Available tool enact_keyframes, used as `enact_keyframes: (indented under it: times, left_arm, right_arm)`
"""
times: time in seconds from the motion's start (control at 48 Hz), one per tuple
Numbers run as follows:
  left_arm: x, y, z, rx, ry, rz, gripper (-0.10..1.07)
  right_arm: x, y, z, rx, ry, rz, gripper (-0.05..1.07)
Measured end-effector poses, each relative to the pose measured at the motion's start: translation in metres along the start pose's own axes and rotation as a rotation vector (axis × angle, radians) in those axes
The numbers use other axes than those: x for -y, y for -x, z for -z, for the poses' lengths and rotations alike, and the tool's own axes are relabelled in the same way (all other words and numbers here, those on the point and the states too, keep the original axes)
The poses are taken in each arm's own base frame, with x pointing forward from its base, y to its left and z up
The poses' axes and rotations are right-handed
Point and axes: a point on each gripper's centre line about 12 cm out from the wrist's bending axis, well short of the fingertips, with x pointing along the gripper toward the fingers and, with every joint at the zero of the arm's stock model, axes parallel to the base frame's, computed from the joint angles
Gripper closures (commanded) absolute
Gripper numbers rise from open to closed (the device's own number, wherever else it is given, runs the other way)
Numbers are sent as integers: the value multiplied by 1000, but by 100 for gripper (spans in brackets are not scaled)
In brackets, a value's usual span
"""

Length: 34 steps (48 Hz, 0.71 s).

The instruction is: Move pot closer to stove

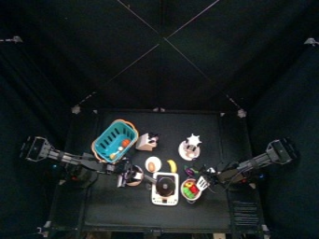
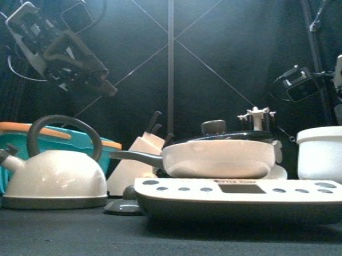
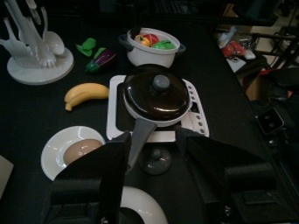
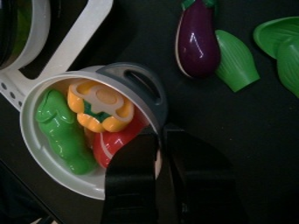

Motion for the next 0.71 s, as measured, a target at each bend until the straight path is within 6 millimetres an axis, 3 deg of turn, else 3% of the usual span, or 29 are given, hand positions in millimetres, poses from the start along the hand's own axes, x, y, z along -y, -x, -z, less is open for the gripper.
enact_keyframes:
  times: [0.312, 0.708]
  left_arm:
    - [-1, 0, 1, -3, -1, -2, 15]
    - [0, 0, 1, -3, -1, -2, 15]
  right_arm:
    - [-4, -7, -1, -11, 7, 27, 69]
    - [-3, -8, -5, -2, -4, 32, 32]
